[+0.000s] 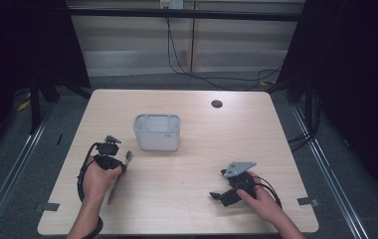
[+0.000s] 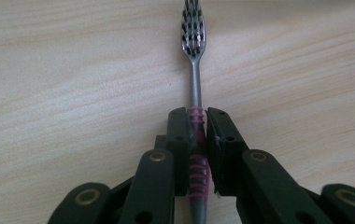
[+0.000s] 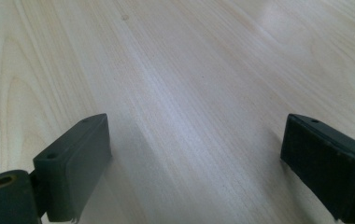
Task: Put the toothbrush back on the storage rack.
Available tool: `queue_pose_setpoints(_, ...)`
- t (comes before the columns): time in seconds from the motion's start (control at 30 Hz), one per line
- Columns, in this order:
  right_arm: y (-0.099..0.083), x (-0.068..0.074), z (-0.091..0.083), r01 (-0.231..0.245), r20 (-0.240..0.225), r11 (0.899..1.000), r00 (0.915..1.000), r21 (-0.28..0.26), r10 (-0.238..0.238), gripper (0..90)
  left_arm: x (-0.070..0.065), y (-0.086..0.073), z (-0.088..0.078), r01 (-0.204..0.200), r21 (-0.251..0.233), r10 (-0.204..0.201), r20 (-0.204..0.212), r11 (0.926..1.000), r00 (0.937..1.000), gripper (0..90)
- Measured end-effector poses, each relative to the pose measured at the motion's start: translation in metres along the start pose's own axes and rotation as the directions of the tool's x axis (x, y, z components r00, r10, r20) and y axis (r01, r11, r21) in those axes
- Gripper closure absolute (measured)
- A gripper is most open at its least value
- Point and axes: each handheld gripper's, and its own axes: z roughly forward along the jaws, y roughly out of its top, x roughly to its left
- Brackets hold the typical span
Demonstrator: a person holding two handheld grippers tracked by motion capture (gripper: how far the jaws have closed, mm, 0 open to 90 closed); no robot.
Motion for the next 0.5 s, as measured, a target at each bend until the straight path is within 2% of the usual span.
queue_pose_setpoints(0.23,0.000,0.000,0.000,0.000,0.000,1.000,1.0000,0.000,0.000,7.9,0.002,0.002,-0.013,0.027,-0.059,-0.025,0.043,0.9979,0.9988,80.2)
queue_pose_setpoints(0.33,0.000,0.000,0.000,0.000,0.000,1.000,1.0000,0.000,0.000,7.9,0.002,0.003,-0.018,0.018,-0.075,-0.015,0.044,0.9970,0.9989,80.3)
queue_pose_setpoints(0.4,0.000,0.000,0.000,0.000,0.000,1.000,1.0000,0.000,0.000,7.9,0.002,0.004,-0.021,0.027,-0.087,-0.022,0.060,0.9958,0.9980,80.3)
queue_pose_setpoints(0.5,0.000,0.000,0.000,0.000,0.000,1.000,1.0000,0.000,0.000,7.9,0.001,0.005,-0.024,0.014,-0.099,-0.008,0.058,0.9949,0.9983,80.3)
